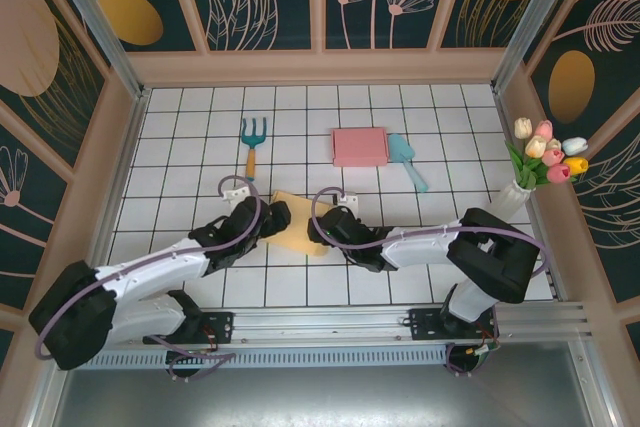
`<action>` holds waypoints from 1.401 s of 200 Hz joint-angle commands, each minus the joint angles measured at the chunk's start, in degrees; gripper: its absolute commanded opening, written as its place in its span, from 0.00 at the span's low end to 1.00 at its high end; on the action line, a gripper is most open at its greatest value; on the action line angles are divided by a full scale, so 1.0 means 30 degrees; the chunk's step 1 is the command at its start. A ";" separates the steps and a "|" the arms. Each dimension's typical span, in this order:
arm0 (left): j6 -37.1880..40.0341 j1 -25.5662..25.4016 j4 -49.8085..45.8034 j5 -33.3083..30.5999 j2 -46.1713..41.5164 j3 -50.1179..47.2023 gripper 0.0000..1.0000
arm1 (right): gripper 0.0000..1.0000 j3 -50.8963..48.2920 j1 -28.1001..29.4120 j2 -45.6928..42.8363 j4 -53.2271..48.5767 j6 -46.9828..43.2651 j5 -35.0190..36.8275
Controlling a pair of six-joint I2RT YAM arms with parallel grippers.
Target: Fold the paper box
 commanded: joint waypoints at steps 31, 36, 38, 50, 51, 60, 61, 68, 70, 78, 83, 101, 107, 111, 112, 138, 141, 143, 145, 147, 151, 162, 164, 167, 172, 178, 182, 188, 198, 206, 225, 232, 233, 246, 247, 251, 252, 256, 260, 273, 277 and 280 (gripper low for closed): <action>0.0587 -0.0090 0.1248 0.1304 0.2190 0.0481 0.87 | 0.77 -0.0711 -0.0218 -0.0553 -0.0929 -0.0549 -0.0099; 0.0484 -0.0105 0.1330 0.1426 0.2328 0.0469 0.87 | 0.77 -0.0717 -0.0218 -0.0581 -0.0929 -0.0547 -0.0094; 0.0469 -0.0086 0.1354 0.1486 0.2380 0.0484 0.87 | 0.77 -0.0723 -0.0240 -0.0605 -0.0915 -0.0562 -0.0096; 0.0347 -0.0119 0.1608 0.1853 0.2676 0.0498 0.87 | 0.77 -0.0755 -0.0248 -0.0621 -0.0900 -0.0555 -0.0106; 0.0342 -0.0119 0.1632 0.1875 0.2717 0.0498 0.87 | 0.77 -0.0755 -0.0263 -0.0632 -0.0900 -0.0551 -0.0121; 0.0239 -0.0117 0.1711 0.2013 0.2911 0.0527 0.87 | 0.77 -0.0757 -0.0276 -0.0606 -0.0889 -0.0550 -0.0135; 0.0244 -0.0118 0.1712 0.2014 0.2937 0.0527 0.88 | 0.77 -0.0756 -0.0277 -0.0595 -0.0880 -0.0548 -0.0135; 0.0187 -0.0104 0.1686 0.1989 0.3060 0.0608 0.88 | 0.77 -0.0755 -0.0263 -0.0584 -0.0871 -0.0552 -0.0121; 0.0168 -0.0118 0.1685 0.1986 0.3090 0.0614 0.88 | 0.77 -0.0755 -0.0274 -0.0570 -0.0856 -0.0548 -0.0117; 0.0054 -0.0119 0.1634 0.1926 0.3221 0.0646 0.88 | 0.77 -0.0755 -0.0277 -0.0556 -0.0841 -0.0535 -0.0136; -0.0004 -0.0103 0.1591 0.1884 0.3297 0.0674 0.88 | 0.77 -0.0755 -0.0277 -0.0547 -0.0819 -0.0518 -0.0127; -0.0424 -0.0118 0.1523 0.1998 0.3414 0.0733 0.88 | 0.77 -0.0784 -0.0277 -0.0506 -0.0783 -0.0503 -0.0145; -0.0620 -0.0118 0.1545 0.2110 0.3403 0.0711 0.88 | 0.76 -0.0784 -0.0277 -0.0520 -0.0742 -0.0492 -0.0165; -0.0782 -0.0105 0.1566 0.2180 0.3366 0.0676 0.88 | 0.77 -0.0784 -0.0277 -0.0503 -0.0731 -0.0489 -0.0132; -0.0823 -0.0097 0.1566 0.2185 0.3355 0.0660 0.88 | 0.77 -0.0784 -0.0277 -0.0500 -0.0742 -0.0489 -0.0134; -0.1987 -0.0119 0.1835 0.2836 0.2931 0.0422 0.89 | 0.76 -0.0784 -0.0277 -0.0395 -0.0709 -0.0419 -0.0121; -0.2095 -0.0105 0.1871 0.2970 0.2857 0.0412 0.89 | 0.77 -0.0784 -0.0277 -0.0403 -0.0697 -0.0417 -0.0134; -0.2182 -0.0108 0.1885 0.3037 0.2827 0.0389 0.89 | 0.77 -0.0814 -0.0263 -0.0400 -0.0695 -0.0390 -0.0150; -0.2241 -0.0117 0.1910 0.3120 0.2761 0.0383 0.89 | 0.77 -0.0792 -0.0274 -0.0399 -0.0688 -0.0376 -0.0147; -0.2314 -0.0119 0.1914 0.3206 0.2701 0.0367 0.89 | 0.76 -0.0786 -0.0276 -0.0384 -0.0664 -0.0380 -0.0153; -0.2459 -0.0105 0.1929 0.3332 0.2618 0.0371 0.89 | 0.77 -0.0779 -0.0270 -0.0359 -0.0651 -0.0372 -0.0157; -0.2829 -0.0105 0.1977 0.3655 0.2293 0.0294 0.89 | 0.76 -0.0783 -0.0270 -0.0325 -0.0631 -0.0316 -0.0164; -0.2908 -0.0116 0.1999 0.3692 0.2217 0.0271 0.89 | 0.76 -0.0784 -0.0275 -0.0307 -0.0613 -0.0306 -0.0165; -0.2998 -0.0119 0.2005 0.3748 0.2138 0.0272 0.89 | 0.76 -0.0784 -0.0262 -0.0308 -0.0608 -0.0290 -0.0158; -0.3145 -0.0119 0.2006 0.3799 0.1954 0.0237 0.89 | 0.77 -0.0784 -0.0277 -0.0249 -0.0579 -0.0269 -0.0186; -0.3279 -0.0112 0.1992 0.3830 0.1759 0.0166 0.88 | 0.76 -0.0784 -0.0277 -0.0220 -0.0518 -0.0232 -0.0194; -0.3349 -0.0115 0.1974 0.3836 0.1641 0.0126 0.88 | 0.77 -0.0784 -0.0277 -0.0186 -0.0504 -0.0225 -0.0214; -0.3476 -0.0116 0.1977 0.3809 0.1484 0.0063 0.88 | 0.77 -0.0781 -0.0279 -0.0145 -0.0464 -0.0227 -0.0221; -0.3572 -0.0119 0.1977 0.3741 0.1256 -0.0040 0.88 | 0.77 -0.0758 -0.0263 -0.0044 -0.0406 -0.0219 -0.0250; -0.3607 -0.0115 0.1966 0.3674 0.1180 -0.0101 0.88 | 0.76 -0.0748 -0.0277 0.0022 -0.0383 -0.0224 -0.0247; -0.3539 -0.0134 0.1789 0.3166 0.1246 -0.0175 0.87 | 0.77 -0.0726 -0.0272 0.0117 -0.0343 -0.0208 -0.0296; -0.3501 -0.0134 0.1794 0.3000 0.1384 -0.0203 0.87 | 0.77 -0.0733 -0.0277 0.0140 -0.0318 -0.0208 -0.0310; -0.3486 -0.0127 0.1798 0.2976 0.1412 -0.0204 0.87 | 0.77 -0.0729 -0.0277 0.0129 -0.0330 -0.0216 -0.0311; -0.3429 -0.0122 0.1901 0.2864 0.1803 -0.0234 0.87 | 0.76 -0.0755 -0.0274 0.0146 -0.0343 -0.0232 -0.0310; -0.3421 -0.0121 0.1910 0.2879 0.1826 -0.0220 0.87 | 0.76 -0.0755 -0.0275 0.0147 -0.0343 -0.0228 -0.0311; -0.3426 -0.0125 0.2035 0.2922 0.1994 -0.0222 0.87 | 0.77 -0.0755 -0.0277 0.0148 -0.0358 -0.0225 -0.0295; -0.3434 -0.0122 0.2050 0.2922 0.2054 -0.0243 0.87 | 0.77 -0.0770 -0.0277 0.0148 -0.0351 -0.0225 -0.0303; -0.3421 -0.0136 0.2159 0.2963 0.2187 -0.0262 0.87 | 0.77 -0.0783 -0.0277 0.0148 -0.0338 -0.0241 -0.0307; -0.3420 -0.0111 0.2276 0.3006 0.2333 -0.0263 0.87 | 0.77 -0.0782 -0.0277 0.0148 -0.0321 -0.0229 -0.0300; -0.3447 -0.0120 0.2624 0.3113 0.2741 -0.0307 0.87 | 0.76 -0.0784 -0.0277 0.0147 -0.0311 -0.0256 -0.0323; -0.3486 -0.0112 0.2711 0.3164 0.2864 -0.0294 0.87 | 0.77 -0.0784 -0.0277 0.0137 -0.0292 -0.0236 -0.0336; -0.3491 -0.0126 0.2776 0.3158 0.2936 -0.0293 0.86 | 0.76 -0.0784 -0.0277 0.0139 -0.0311 -0.0252 -0.0326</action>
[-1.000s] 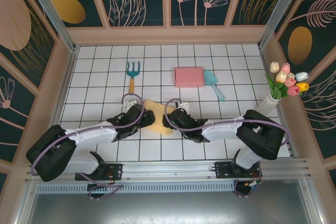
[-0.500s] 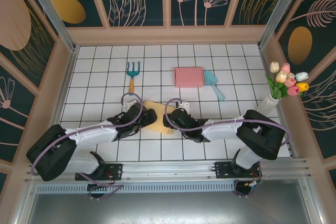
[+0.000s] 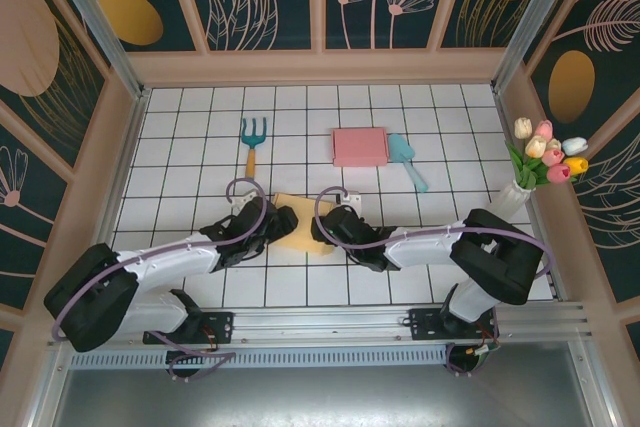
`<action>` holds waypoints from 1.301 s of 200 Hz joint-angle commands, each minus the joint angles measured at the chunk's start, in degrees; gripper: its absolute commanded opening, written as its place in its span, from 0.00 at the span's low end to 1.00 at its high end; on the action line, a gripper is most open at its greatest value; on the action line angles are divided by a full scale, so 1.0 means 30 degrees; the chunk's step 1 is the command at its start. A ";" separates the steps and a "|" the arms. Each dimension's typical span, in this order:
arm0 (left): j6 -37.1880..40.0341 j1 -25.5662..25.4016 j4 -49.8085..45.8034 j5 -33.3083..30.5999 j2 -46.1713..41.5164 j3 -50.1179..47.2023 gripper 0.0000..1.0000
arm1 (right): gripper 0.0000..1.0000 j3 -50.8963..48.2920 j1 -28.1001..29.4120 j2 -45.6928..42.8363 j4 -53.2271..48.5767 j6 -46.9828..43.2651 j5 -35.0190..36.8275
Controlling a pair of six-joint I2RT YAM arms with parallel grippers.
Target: Fold the paper box
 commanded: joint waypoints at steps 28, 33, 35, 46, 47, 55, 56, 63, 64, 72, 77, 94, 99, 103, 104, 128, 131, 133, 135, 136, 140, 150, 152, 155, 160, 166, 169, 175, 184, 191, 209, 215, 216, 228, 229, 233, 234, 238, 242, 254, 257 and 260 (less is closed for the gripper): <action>-0.0617 -0.0125 0.1476 0.0113 0.0979 -0.0342 0.86 | 0.77 -0.0471 -0.0008 0.0480 -0.0328 0.0055 -0.0391; -0.0612 -0.0119 0.1459 0.0036 0.0990 -0.0371 0.86 | 0.77 -0.0476 -0.0006 0.0479 -0.0314 0.0043 -0.0369; -0.0597 -0.0110 0.1448 -0.0001 0.1001 -0.0373 0.86 | 0.76 -0.0463 -0.0007 0.0486 -0.0339 0.0044 -0.0348; -0.0650 -0.0135 0.1360 -0.0224 0.0925 -0.0387 0.86 | 0.77 -0.0508 -0.0008 0.0480 -0.0372 0.0034 -0.0284; -0.0655 -0.0146 0.1344 -0.0250 0.0936 -0.0395 0.86 | 0.77 -0.0508 -0.0022 0.0489 -0.0350 0.0025 -0.0297; -0.0650 -0.0136 0.1283 -0.0410 0.0915 -0.0453 0.86 | 0.77 -0.0537 -0.0013 0.0469 -0.0328 0.0010 -0.0268; -0.0655 -0.0132 0.1276 -0.0431 0.0916 -0.0457 0.86 | 0.76 -0.0537 0.0004 0.0469 -0.0314 0.0013 -0.0275; -0.0657 -0.0141 0.1267 -0.0531 0.0886 -0.0498 0.85 | 0.77 -0.0537 -0.0007 0.0457 -0.0328 0.0008 -0.0280; -0.0644 -0.0134 0.1268 -0.0536 0.0887 -0.0524 0.85 | 0.76 -0.0552 0.0007 0.0463 -0.0328 0.0012 -0.0281; -0.0674 -0.0120 0.1348 -0.0620 0.0915 -0.0622 0.86 | 0.76 -0.0566 -0.0009 0.0452 -0.0327 -0.0007 -0.0279; -0.0665 -0.0127 0.1406 -0.0628 0.0937 -0.0665 0.86 | 0.76 -0.0566 -0.0008 0.0436 -0.0305 0.0000 -0.0280; -0.0697 -0.0131 0.1502 -0.0701 0.1141 -0.0791 0.85 | 0.77 -0.0566 -0.0008 0.0298 -0.0437 -0.0029 -0.0293; -0.0692 -0.0132 0.1531 -0.0716 0.1225 -0.0812 0.86 | 0.77 -0.0581 -0.0008 0.0227 -0.0486 0.0005 -0.0300; -0.0690 -0.0131 0.1530 -0.0742 0.1255 -0.0813 0.85 | 0.77 -0.0567 -0.0008 0.0162 -0.0516 -0.0015 -0.0268; -0.0704 -0.0129 0.1546 -0.0744 0.1262 -0.0813 0.86 | 0.77 -0.0567 -0.0008 0.0154 -0.0525 -0.0014 -0.0275; -0.0806 -0.0127 0.1590 -0.1020 0.1407 -0.0938 0.85 | 0.77 -0.0568 0.0035 -0.0350 -0.0823 -0.0093 -0.0133; -0.0814 -0.0130 0.1590 -0.1026 0.1400 -0.0953 0.85 | 0.77 -0.0566 0.0042 -0.0377 -0.0877 -0.0123 -0.0150; -0.0808 -0.0135 0.1590 -0.1050 0.1389 -0.0958 0.85 | 0.77 -0.0544 0.0027 -0.0424 -0.0942 -0.0151 -0.0139; -0.0807 -0.0114 0.1612 -0.1027 0.1394 -0.0959 0.85 | 0.77 -0.0517 0.0030 -0.0443 -0.0980 -0.0180 -0.0136; -0.0807 -0.0120 0.1616 -0.1047 0.1390 -0.0959 0.85 | 0.77 -0.0512 0.0026 -0.0456 -0.1006 -0.0185 -0.0121; -0.0836 -0.0130 0.1620 -0.1052 0.1388 -0.0960 0.85 | 0.77 -0.0460 0.0038 -0.0488 -0.1105 -0.0237 -0.0127; -0.0860 -0.0130 0.1670 -0.1068 0.1373 -0.0967 0.85 | 0.76 -0.0354 0.0098 -0.0529 -0.1370 -0.0307 -0.0036; -0.0871 -0.0120 0.1698 -0.1060 0.1383 -0.0969 0.84 | 0.77 -0.0360 0.0099 -0.0528 -0.1387 -0.0329 -0.0008; -0.0866 -0.0126 0.1703 -0.1067 0.1382 -0.0961 0.85 | 0.77 -0.0328 0.0108 -0.0568 -0.1431 -0.0343 0.0031; -0.0872 -0.0126 0.1707 -0.1040 0.1386 -0.0945 0.84 | 0.76 -0.0310 0.0154 -0.0574 -0.1484 -0.0369 0.0091; -0.0853 -0.0129 0.1693 -0.1024 0.1384 -0.0876 0.84 | 0.76 -0.0287 0.0186 -0.0558 -0.1530 -0.0416 0.0143; -0.0816 -0.0142 0.1640 -0.1011 0.1386 -0.0854 0.84 | 0.77 -0.0268 0.0170 -0.0535 -0.1552 -0.0420 0.0145; -0.0769 -0.0138 0.1447 -0.1059 0.1355 -0.0749 0.84 | 0.76 -0.0273 0.0182 -0.0543 -0.1559 -0.0451 0.0163; -0.0700 -0.0129 0.1040 -0.1302 0.1268 -0.0509 0.84 | 0.77 -0.0295 0.0197 -0.0502 -0.1559 -0.0414 0.0200; -0.0692 -0.0103 0.0892 -0.1464 0.1167 -0.0463 0.84 | 0.77 -0.0303 0.0201 -0.0501 -0.1504 -0.0410 0.0215; -0.0942 -0.0112 0.1208 -0.1356 0.0925 -0.0618 0.83 | 0.76 -0.0317 0.0198 -0.0430 -0.1427 -0.0367 0.0213; -0.1031 -0.0139 0.1385 -0.1217 0.0943 -0.0687 0.82 | 0.77 -0.0330 0.0197 -0.0419 -0.1369 -0.0366 0.0201; -0.1036 -0.0118 0.1400 -0.1201 0.0945 -0.0692 0.82 | 0.76 -0.0316 0.0197 -0.0400 -0.1376 -0.0380 0.0208; -0.1091 -0.0132 0.1657 -0.1001 0.1015 -0.0754 0.79 | 0.77 -0.0272 0.0205 -0.0353 -0.1376 -0.0366 0.0207; -0.1081 -0.0144 0.1683 -0.1005 0.1025 -0.0754 0.79 | 0.77 -0.0258 0.0201 -0.0352 -0.1380 -0.0380 0.0212; -0.1078 -0.0135 0.1728 -0.0959 0.1076 -0.0729 0.79 | 0.76 -0.0250 0.0207 -0.0352 -0.1383 -0.0367 0.0212; -0.1089 -0.0131 0.1732 -0.0955 0.1085 -0.0742 0.79 | 0.77 -0.0233 0.0202 -0.0366 -0.1398 -0.0366 0.0200; -0.1072 -0.0136 0.1755 -0.0936 0.1146 -0.0728 0.79 | 0.76 -0.0243 0.0198 -0.0353 -0.1397 -0.0369 0.0213; -0.1070 -0.0122 0.1808 -0.0922 0.1197 -0.0740 0.77 | 0.77 -0.0244 0.0201 -0.0366 -0.1415 -0.0362 0.0232; -0.1056 -0.0119 0.1883 -0.0877 0.1443 -0.0740 0.76 | 0.77 -0.0215 0.0197 -0.0420 -0.1485 -0.0375 0.0262; -0.1036 -0.0126 0.1902 -0.0864 0.1514 -0.0749 0.76 | 0.77 -0.0215 0.0216 -0.0426 -0.1513 -0.0367 0.0299; -0.1040 -0.0130 0.1926 -0.0863 0.1559 -0.0754 0.76 | 0.77 -0.0215 0.0211 -0.0452 -0.1542 -0.0366 0.0322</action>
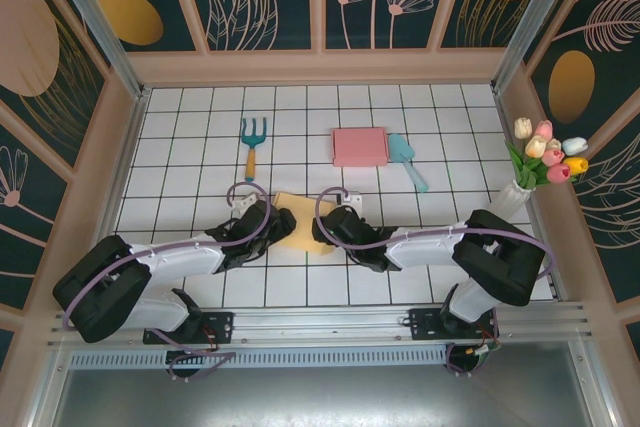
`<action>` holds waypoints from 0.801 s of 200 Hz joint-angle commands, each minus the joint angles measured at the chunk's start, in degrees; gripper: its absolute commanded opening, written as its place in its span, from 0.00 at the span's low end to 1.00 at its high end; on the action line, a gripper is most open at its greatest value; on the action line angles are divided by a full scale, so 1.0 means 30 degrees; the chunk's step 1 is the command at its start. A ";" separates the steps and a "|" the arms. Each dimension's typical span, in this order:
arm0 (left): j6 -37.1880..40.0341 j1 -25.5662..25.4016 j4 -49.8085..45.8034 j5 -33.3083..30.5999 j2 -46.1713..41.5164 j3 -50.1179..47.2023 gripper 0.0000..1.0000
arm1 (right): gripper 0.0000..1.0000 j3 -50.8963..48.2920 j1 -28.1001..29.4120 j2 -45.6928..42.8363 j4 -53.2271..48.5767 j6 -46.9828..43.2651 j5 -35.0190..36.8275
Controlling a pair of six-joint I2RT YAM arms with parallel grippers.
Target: Fold the paper box
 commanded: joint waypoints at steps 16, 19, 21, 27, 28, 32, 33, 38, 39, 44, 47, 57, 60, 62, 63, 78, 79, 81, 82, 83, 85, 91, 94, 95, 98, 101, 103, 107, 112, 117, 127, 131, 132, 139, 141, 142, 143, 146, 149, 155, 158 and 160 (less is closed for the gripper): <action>-0.0289 -0.0031 0.0456 -0.0114 0.0844 -0.0182 0.76 | 0.77 -0.0149 0.0183 -0.0331 -0.1451 -0.0331 0.0443; -0.0291 -0.0014 0.0469 -0.0134 0.0891 -0.0201 0.76 | 0.77 -0.0156 0.0183 -0.0356 -0.1514 -0.0329 0.0505; -0.0315 -0.0020 0.0456 -0.0160 0.0937 -0.0207 0.76 | 0.77 -0.0156 0.0183 -0.0381 -0.1549 -0.0329 0.0553; -0.0286 -0.0004 0.0463 -0.0228 0.1020 -0.0212 0.76 | 0.77 -0.0156 0.0187 -0.0467 -0.1681 -0.0319 0.0654; -0.0299 -0.0003 0.0452 -0.0233 0.1044 -0.0210 0.76 | 0.77 -0.0156 0.0185 -0.0472 -0.1694 -0.0310 0.0670; -0.0292 -0.0003 0.0470 -0.0286 0.1069 -0.0223 0.76 | 0.77 -0.0149 0.0183 -0.0541 -0.1770 -0.0322 0.0749; -0.0288 -0.0017 0.0470 -0.0291 0.1098 -0.0216 0.76 | 0.77 -0.0153 0.0183 -0.0568 -0.1797 -0.0311 0.0761; -0.0283 -0.0014 0.0471 -0.0346 0.1183 -0.0214 0.76 | 0.77 -0.0156 0.0183 -0.0671 -0.1913 -0.0315 0.0868; -0.0283 -0.0023 0.0471 -0.0350 0.1184 -0.0211 0.76 | 0.77 -0.0156 0.0183 -0.0691 -0.1927 -0.0322 0.0865; -0.0283 -0.0005 0.0454 -0.0382 0.1240 -0.0243 0.76 | 0.77 -0.0184 0.0183 -0.0775 -0.2034 -0.0326 0.0940; -0.0283 -0.0003 0.0454 -0.0398 0.1270 -0.0238 0.76 | 0.77 -0.0186 0.0183 -0.0859 -0.2092 -0.0303 0.0988; -0.0288 -0.0028 0.0522 -0.0405 0.1405 -0.0266 0.76 | 0.77 -0.0242 0.0230 -0.1122 -0.2279 -0.0341 0.1144; -0.0284 -0.0006 0.0554 -0.0412 0.1433 -0.0249 0.76 | 0.77 -0.0266 0.0236 -0.1224 -0.2357 -0.0334 0.1215; -0.0283 -0.0011 0.0580 -0.0413 0.1460 -0.0255 0.76 | 0.77 -0.0264 0.0255 -0.1294 -0.2397 -0.0323 0.1235; -0.0283 -0.0007 0.0584 -0.0413 0.1470 -0.0276 0.76 | 0.77 -0.0284 0.0263 -0.1310 -0.2433 -0.0312 0.1253; -0.0283 -0.0025 0.0674 -0.0442 0.1625 -0.0325 0.76 | 0.77 -0.0274 0.0372 -0.1803 -0.2962 -0.0306 0.1496; -0.0283 -0.0014 0.0660 -0.0442 0.1640 -0.0326 0.76 | 0.77 -0.0259 0.0394 -0.1843 -0.3009 -0.0288 0.1530; -0.0261 -0.0006 0.0687 -0.0435 0.1644 -0.0340 0.76 | 0.77 -0.0248 0.0426 -0.1895 -0.3095 -0.0253 0.1614; -0.0263 -0.0004 0.0696 -0.0438 0.1644 -0.0333 0.76 | 0.77 -0.0246 0.0436 -0.1904 -0.3133 -0.0233 0.1633; -0.0259 -0.0003 0.0701 -0.0440 0.1649 -0.0329 0.76 | 0.77 -0.0231 0.0456 -0.1952 -0.3182 -0.0208 0.1672; -0.0277 -0.0018 0.0704 -0.0464 0.1676 -0.0327 0.76 | 0.77 -0.0241 0.0500 -0.2025 -0.3284 -0.0174 0.1745; -0.0276 -0.0018 0.0705 -0.0486 0.1724 -0.0326 0.76 | 0.77 -0.0216 0.0587 -0.2244 -0.3661 0.0039 0.2027; -0.0275 -0.0005 0.0705 -0.0499 0.1744 -0.0326 0.76 | 0.77 -0.0193 0.0673 -0.2350 -0.3834 0.0167 0.2124; -0.0279 -0.0018 0.0705 -0.0500 0.1758 -0.0326 0.76 | 0.77 -0.0189 0.0692 -0.2395 -0.3884 0.0197 0.2166; -0.0279 0.0017 0.0687 -0.0512 0.1785 -0.0326 0.76 | 0.77 -0.0186 0.0752 -0.2486 -0.4041 0.0315 0.2273; -0.0283 -0.0004 0.0703 -0.0528 0.1799 -0.0326 0.76 | 0.77 -0.0186 0.0825 -0.2585 -0.4163 0.0389 0.2363; -0.0283 -0.0003 0.0697 -0.0529 0.1808 -0.0326 0.76 | 0.77 -0.0186 0.0871 -0.2667 -0.4247 0.0465 0.2416; -0.0283 0.0008 0.0727 -0.0556 0.1837 -0.0326 0.76 | 0.77 -0.0171 0.0982 -0.2788 -0.4342 0.0561 0.2447; -0.0282 -0.0017 0.0734 -0.0574 0.1875 -0.0326 0.76 | 0.77 -0.0215 0.1137 -0.2940 -0.4441 0.0699 0.2497; -0.0281 -0.0003 0.0735 -0.0588 0.1863 -0.0326 0.76 | 0.77 -0.0214 0.1287 -0.3072 -0.4504 0.0821 0.2491; -0.0283 -0.0003 0.0720 -0.0588 0.1884 -0.0326 0.76 | 0.76 -0.0270 0.1646 -0.3277 -0.4546 0.1234 0.2460; -0.0282 0.0016 0.0734 -0.0563 0.1880 -0.0326 0.76 | 0.76 -0.0314 0.1798 -0.3338 -0.4483 0.1374 0.2424; -0.0297 0.0006 0.0734 -0.0561 0.1870 -0.0326 0.76 | 0.76 -0.0323 0.1840 -0.3343 -0.4443 0.1387 0.2419; -0.0283 0.0018 0.0746 -0.0559 0.1864 -0.0326 0.76 | 0.75 -0.0465 0.2058 -0.3420 -0.4212 0.1650 0.2286; -0.0276 0.0002 0.0752 -0.0559 0.1846 -0.0333 0.76 | 0.75 -0.0512 0.2117 -0.3432 -0.4157 0.1696 0.2236; -0.0280 -0.0015 0.0758 -0.0559 0.1839 -0.0329 0.76 | 0.75 -0.0539 0.2146 -0.3434 -0.4089 0.1753 0.2222; -0.0282 -0.0009 0.0761 -0.0545 0.1835 -0.0342 0.76 | 0.75 -0.0568 0.2175 -0.3435 -0.4026 0.1810 0.2201; -0.0279 -0.0026 0.0738 -0.0554 0.1828 -0.0328 0.76 | 0.74 -0.0655 0.2267 -0.3458 -0.3879 0.1938 0.2131; -0.0265 -0.0006 0.0735 -0.0559 0.1790 -0.0326 0.76 | 0.74 -0.0753 0.2340 -0.3472 -0.3744 0.2064 0.2042; -0.0280 -0.0003 0.0701 -0.0559 0.1755 -0.0326 0.76 | 0.74 -0.0995 0.2405 -0.3466 -0.3333 0.2355 0.1761; -0.0279 -0.0017 0.0705 -0.0581 0.1719 -0.0326 0.76 | 0.73 -0.1118 0.2442 -0.3451 -0.3093 0.2434 0.1593; -0.0282 0.0008 0.0705 -0.0587 0.1693 -0.0326 0.76 | 0.73 -0.1217 0.2440 -0.3440 -0.2933 0.2464 0.1491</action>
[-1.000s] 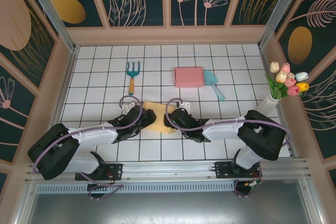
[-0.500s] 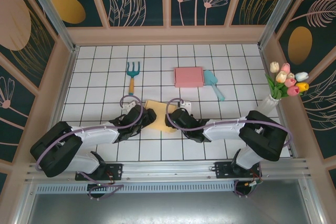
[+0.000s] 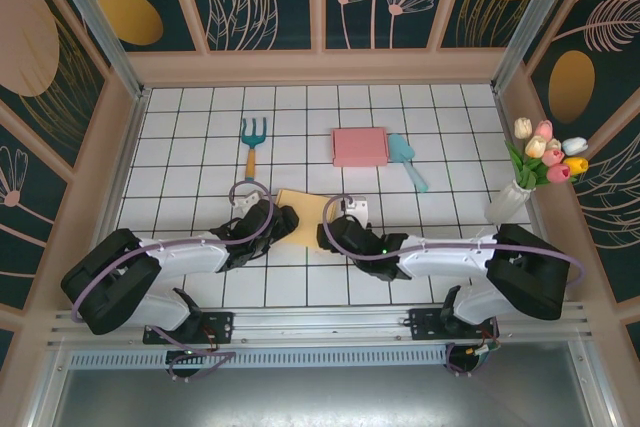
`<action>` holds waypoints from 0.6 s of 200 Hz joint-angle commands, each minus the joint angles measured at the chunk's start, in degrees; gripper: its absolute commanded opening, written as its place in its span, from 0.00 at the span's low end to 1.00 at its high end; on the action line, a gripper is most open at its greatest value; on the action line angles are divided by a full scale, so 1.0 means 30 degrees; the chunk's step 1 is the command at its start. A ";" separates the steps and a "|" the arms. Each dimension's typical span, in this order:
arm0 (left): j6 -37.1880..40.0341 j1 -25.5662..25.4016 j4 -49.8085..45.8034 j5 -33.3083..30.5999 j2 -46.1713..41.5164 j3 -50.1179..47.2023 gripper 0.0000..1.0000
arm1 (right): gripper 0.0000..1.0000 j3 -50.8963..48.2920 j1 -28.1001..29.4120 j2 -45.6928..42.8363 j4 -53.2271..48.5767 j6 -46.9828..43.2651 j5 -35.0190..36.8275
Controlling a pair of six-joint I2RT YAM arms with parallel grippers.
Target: Fold the paper box
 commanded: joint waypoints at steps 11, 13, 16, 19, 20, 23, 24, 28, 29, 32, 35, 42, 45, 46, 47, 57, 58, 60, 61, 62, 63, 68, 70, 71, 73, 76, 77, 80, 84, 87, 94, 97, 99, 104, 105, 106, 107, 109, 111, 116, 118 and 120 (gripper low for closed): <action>-0.0118 0.0000 -0.1029 -0.0355 0.0528 -0.0326 0.76 | 0.70 -0.1403 0.0481 -0.0225 0.1561 0.1715 -0.1049; -0.0133 0.0003 -0.1047 -0.0355 0.0526 -0.0340 0.76 | 0.70 -0.1483 0.0469 -0.0213 0.1690 0.1777 -0.1158; -0.0126 -0.0010 -0.1066 -0.0381 0.0478 -0.0327 0.76 | 0.70 -0.1600 0.0480 -0.0183 0.1913 0.1881 -0.1278; -0.0136 0.0003 -0.1076 -0.0384 0.0457 -0.0326 0.76 | 0.69 -0.1695 0.0503 -0.0154 0.2121 0.1960 -0.1446; -0.0108 0.0004 -0.1089 -0.0370 0.0433 -0.0326 0.76 | 0.69 -0.1725 0.0498 -0.0137 0.2186 0.1957 -0.1496; -0.0127 0.0001 -0.1115 -0.0383 0.0397 -0.0326 0.76 | 0.69 -0.1820 0.0509 -0.0108 0.2411 0.1980 -0.1609; -0.0132 0.0003 -0.1123 -0.0399 0.0388 -0.0326 0.76 | 0.69 -0.1846 0.0501 -0.0085 0.2463 0.1982 -0.1665; -0.0135 -0.0003 -0.1148 -0.0413 0.0365 -0.0348 0.76 | 0.68 -0.1923 0.0494 -0.0027 0.2680 0.1984 -0.1861; -0.0137 0.0001 -0.1154 -0.0414 0.0357 -0.0351 0.76 | 0.68 -0.1941 0.0509 -0.0015 0.2714 0.1998 -0.1909; -0.0112 0.0011 -0.1164 -0.0436 0.0329 -0.0347 0.76 | 0.67 -0.1983 0.0499 0.0036 0.2836 0.2026 -0.1976; -0.0105 -0.0017 -0.1187 -0.0443 0.0329 -0.0328 0.76 | 0.66 -0.2003 0.0520 0.0075 0.2895 0.2070 -0.2050; -0.0093 0.0004 -0.1241 -0.0471 0.0278 -0.0326 0.76 | 0.64 -0.2018 0.0571 0.0149 0.2989 0.2085 -0.2153; -0.0092 0.0001 -0.1262 -0.0476 0.0264 -0.0326 0.76 | 0.64 -0.2018 0.0577 0.0170 0.3024 0.2088 -0.2186; -0.0071 0.0003 -0.1270 -0.0489 0.0263 -0.0326 0.76 | 0.64 -0.2018 0.0579 0.0171 0.3033 0.2080 -0.2203; -0.0075 0.0018 -0.1274 -0.0496 0.0248 -0.0326 0.76 | 0.63 -0.2004 0.0595 0.0172 0.3052 0.2076 -0.2211; -0.0066 0.0000 -0.1359 -0.0530 0.0178 -0.0311 0.76 | 0.62 -0.1963 0.0691 0.0201 0.3086 0.2047 -0.2187; -0.0058 0.0017 -0.1377 -0.0531 0.0190 -0.0304 0.76 | 0.61 -0.1962 0.0709 0.0201 0.3078 0.2045 -0.2189; -0.0037 0.0008 -0.1376 -0.0531 0.0200 -0.0298 0.76 | 0.60 -0.1960 0.0738 0.0202 0.3102 0.2014 -0.2190; -0.0043 0.0021 -0.1371 -0.0531 0.0187 -0.0297 0.76 | 0.60 -0.1960 0.0748 0.0187 0.3101 0.1999 -0.2190; -0.0047 0.0013 -0.1368 -0.0531 0.0166 -0.0297 0.76 | 0.60 -0.1945 0.0753 0.0180 0.3086 0.1991 -0.2190; -0.0034 0.0023 -0.1367 -0.0546 0.0155 -0.0297 0.76 | 0.60 -0.1938 0.0755 0.0176 0.3079 0.1988 -0.2190; -0.0023 0.0012 -0.1410 -0.0575 0.0145 -0.0282 0.76 | 0.59 -0.1916 0.0830 0.0140 0.3017 0.2014 -0.2110; -0.0036 0.0006 -0.1399 -0.0586 0.0130 -0.0263 0.76 | 0.59 -0.1890 0.0863 0.0128 0.2999 0.2035 -0.2075; -0.0043 0.0005 -0.1397 -0.0588 0.0123 -0.0251 0.76 | 0.59 -0.1896 0.0898 0.0121 0.2976 0.2024 -0.2060; -0.0041 -0.0010 -0.1396 -0.0589 0.0132 -0.0263 0.76 | 0.59 -0.1885 0.0917 0.0086 0.2960 0.2053 -0.2011; -0.0023 -0.0005 -0.1428 -0.0616 0.0117 -0.0252 0.76 | 0.59 -0.1873 0.0957 0.0045 0.2936 0.2044 -0.1974; -0.0036 0.0000 -0.1426 -0.0617 0.0102 -0.0259 0.76 | 0.59 -0.1873 0.0974 0.0035 0.2916 0.2058 -0.1965; -0.0026 0.0019 -0.1432 -0.0619 0.0103 -0.0244 0.76 | 0.59 -0.1846 0.1019 0.0005 0.2861 0.2066 -0.1899; -0.0023 0.0005 -0.1425 -0.0647 0.0109 -0.0238 0.76 | 0.59 -0.1799 0.1085 -0.0045 0.2776 0.2071 -0.1848; -0.0021 -0.0003 -0.1425 -0.0645 0.0096 -0.0238 0.76 | 0.59 -0.1789 0.1106 -0.0089 0.2738 0.2072 -0.1750; -0.0017 0.0008 -0.1425 -0.0647 0.0137 -0.0210 0.76 | 0.59 -0.1718 0.1178 -0.0160 0.2615 0.2104 -0.1629; -0.0020 -0.0017 -0.1425 -0.0626 0.0118 -0.0209 0.76 | 0.59 -0.1702 0.1195 -0.0177 0.2549 0.2101 -0.1597; -0.0020 -0.0001 -0.1439 -0.0643 0.0138 -0.0209 0.76 | 0.59 -0.1698 0.1196 -0.0200 0.2508 0.2101 -0.1581; -0.0020 0.0002 -0.1418 -0.0648 0.0184 -0.0186 0.76 | 0.59 -0.1661 0.1227 -0.0234 0.2436 0.2112 -0.1520; -0.0020 0.0003 -0.1421 -0.0648 0.0179 -0.0182 0.76 | 0.59 -0.1649 0.1256 -0.0236 0.2417 0.2106 -0.1489; -0.0020 0.0004 -0.1408 -0.0648 0.0176 -0.0181 0.76 | 0.59 -0.1643 0.1256 -0.0237 0.2407 0.2104 -0.1488; -0.0020 0.0019 -0.1402 -0.0649 0.0175 -0.0195 0.76 | 0.59 -0.1640 0.1256 -0.0237 0.2402 0.2102 -0.1473; -0.0020 0.0008 -0.1397 -0.0649 0.0174 -0.0198 0.76 | 0.59 -0.1638 0.1256 -0.0259 0.2377 0.2101 -0.1462; -0.0013 0.0020 -0.1396 -0.0649 0.0196 -0.0198 0.76 | 0.59 -0.1623 0.1278 -0.0265 0.2370 0.2101 -0.1444; -0.0035 -0.0019 -0.1395 -0.0649 0.0233 -0.0165 0.76 | 0.59 -0.1609 0.1291 -0.0267 0.2350 0.2138 -0.1406; -0.0024 -0.0001 -0.1395 -0.0663 0.0240 -0.0146 0.76 | 0.59 -0.1608 0.1323 -0.0260 0.2341 0.2139 -0.1401; -0.0014 0.0003 -0.1403 -0.0652 0.0256 -0.0164 0.76 | 0.59 -0.1601 0.1316 -0.0287 0.2361 0.2147 -0.1400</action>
